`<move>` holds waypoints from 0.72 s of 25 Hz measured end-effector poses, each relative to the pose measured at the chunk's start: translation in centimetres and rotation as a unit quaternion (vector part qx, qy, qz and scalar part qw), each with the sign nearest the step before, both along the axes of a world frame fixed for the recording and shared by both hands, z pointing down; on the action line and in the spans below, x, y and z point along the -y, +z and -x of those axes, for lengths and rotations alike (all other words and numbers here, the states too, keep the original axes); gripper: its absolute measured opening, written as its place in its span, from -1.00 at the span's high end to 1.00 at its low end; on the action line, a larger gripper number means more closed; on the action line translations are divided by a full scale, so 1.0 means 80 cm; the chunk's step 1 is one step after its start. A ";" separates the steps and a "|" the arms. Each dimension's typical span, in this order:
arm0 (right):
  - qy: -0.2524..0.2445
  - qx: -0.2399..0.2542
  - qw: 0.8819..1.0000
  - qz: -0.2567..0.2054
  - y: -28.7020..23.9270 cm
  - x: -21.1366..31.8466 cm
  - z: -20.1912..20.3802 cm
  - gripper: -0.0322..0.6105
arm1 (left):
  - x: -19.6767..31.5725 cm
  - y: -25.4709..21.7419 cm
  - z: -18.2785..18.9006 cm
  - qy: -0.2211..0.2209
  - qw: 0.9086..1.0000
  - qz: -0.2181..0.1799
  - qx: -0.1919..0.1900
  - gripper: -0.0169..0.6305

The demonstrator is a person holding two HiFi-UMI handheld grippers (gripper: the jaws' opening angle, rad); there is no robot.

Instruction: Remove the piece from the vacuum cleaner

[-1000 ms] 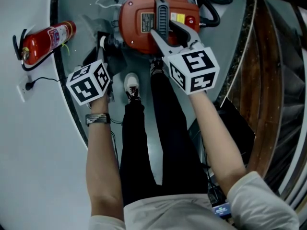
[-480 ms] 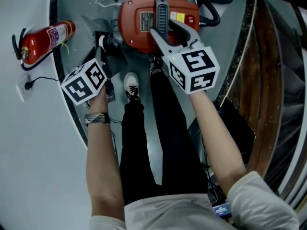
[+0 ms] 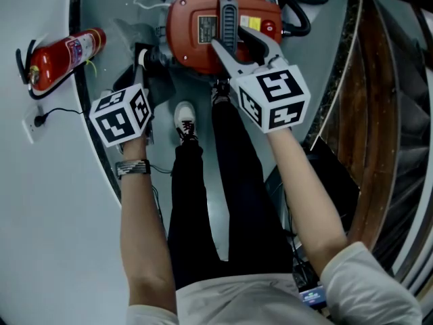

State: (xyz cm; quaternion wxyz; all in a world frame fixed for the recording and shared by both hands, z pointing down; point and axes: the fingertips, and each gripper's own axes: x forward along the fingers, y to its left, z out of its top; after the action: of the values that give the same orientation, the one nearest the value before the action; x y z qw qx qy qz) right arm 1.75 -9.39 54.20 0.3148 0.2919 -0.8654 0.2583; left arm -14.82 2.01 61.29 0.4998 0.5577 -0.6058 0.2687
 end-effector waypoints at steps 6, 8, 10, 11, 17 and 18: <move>-0.002 0.001 1.000 -0.001 0.000 0.000 0.000 0.28 | 0.001 -0.001 0.000 0.036 0.999 -0.004 0.016 0.84; -0.002 0.001 1.000 -0.002 0.000 0.000 0.000 0.28 | 0.001 -0.002 0.000 0.048 0.999 -0.006 0.025 0.84; -0.003 0.002 1.000 -0.003 0.000 0.000 0.000 0.28 | 0.002 -0.003 0.000 0.061 0.998 -0.009 0.031 0.84; -0.003 0.002 1.000 -0.003 0.000 0.000 0.000 0.28 | 0.002 -0.003 0.000 0.069 0.997 -0.011 0.034 0.84; 0.000 0.004 1.000 -0.004 -0.001 0.000 0.000 0.27 | 0.002 -0.002 -0.002 0.131 0.990 -0.024 0.056 0.83; 0.000 0.004 1.000 -0.004 -0.001 0.000 0.000 0.27 | 0.002 -0.002 -0.002 0.139 0.988 -0.028 0.059 0.83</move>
State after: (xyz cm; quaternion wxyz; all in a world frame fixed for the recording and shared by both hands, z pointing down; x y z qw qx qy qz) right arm 1.79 -9.42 54.16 0.3107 0.2921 -0.8676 0.2558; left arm -14.67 1.83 61.13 0.4055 0.6329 -0.5584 0.3509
